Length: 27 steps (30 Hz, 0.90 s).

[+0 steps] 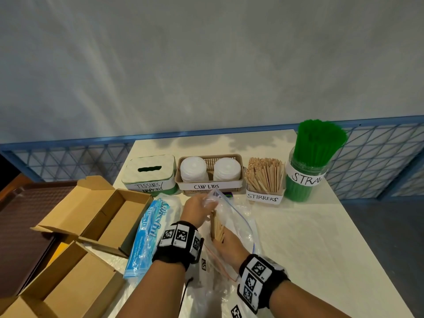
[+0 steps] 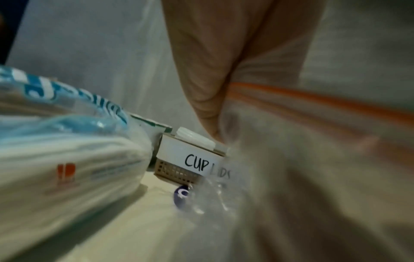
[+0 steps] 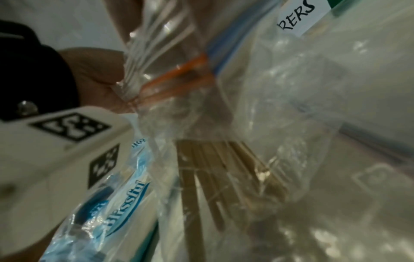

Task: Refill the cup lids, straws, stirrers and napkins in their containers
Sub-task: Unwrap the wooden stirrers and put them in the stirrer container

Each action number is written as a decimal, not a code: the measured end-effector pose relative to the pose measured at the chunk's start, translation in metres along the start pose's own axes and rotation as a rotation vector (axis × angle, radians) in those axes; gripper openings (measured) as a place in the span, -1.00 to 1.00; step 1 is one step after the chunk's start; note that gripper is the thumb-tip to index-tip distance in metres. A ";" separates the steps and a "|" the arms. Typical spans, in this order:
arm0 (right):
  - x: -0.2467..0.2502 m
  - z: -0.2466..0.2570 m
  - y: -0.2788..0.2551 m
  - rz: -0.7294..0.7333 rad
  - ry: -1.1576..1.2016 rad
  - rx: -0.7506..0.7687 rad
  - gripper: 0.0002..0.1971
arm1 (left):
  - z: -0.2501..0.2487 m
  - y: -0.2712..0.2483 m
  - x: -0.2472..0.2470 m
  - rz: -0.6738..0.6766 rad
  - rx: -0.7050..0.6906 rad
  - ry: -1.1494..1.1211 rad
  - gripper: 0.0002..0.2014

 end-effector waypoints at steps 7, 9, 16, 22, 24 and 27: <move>0.006 -0.003 -0.004 -0.031 0.200 -0.024 -0.97 | 0.022 0.000 0.001 -0.021 0.303 -0.180 -0.84; 0.009 -0.002 -0.005 -0.070 0.270 -0.014 -0.90 | 0.022 -0.004 -0.003 0.034 0.241 -0.184 -0.65; 0.032 0.020 -0.002 -0.251 0.348 0.093 -0.76 | 0.022 -0.009 -0.009 0.129 0.053 -0.071 -0.56; 0.047 0.033 0.008 -0.315 0.605 0.097 -0.83 | 0.038 -0.006 -0.016 0.042 0.110 0.095 -0.57; 0.048 0.044 0.004 -0.279 0.641 0.156 -0.79 | 0.040 -0.003 -0.016 -0.012 0.135 0.127 -0.60; 0.060 0.065 -0.003 -0.259 0.665 0.240 -0.74 | 0.044 -0.002 -0.013 -0.019 0.152 0.302 -0.60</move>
Point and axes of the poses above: each hand's wrist, its own y-axis towards the middle knuckle, its own x-axis out of the back of the hand, z = x × y, the point moved 4 cm from there along y, towards the middle knuckle, and after that the axes turned 4 degrees about y, right-handed, at the moved point
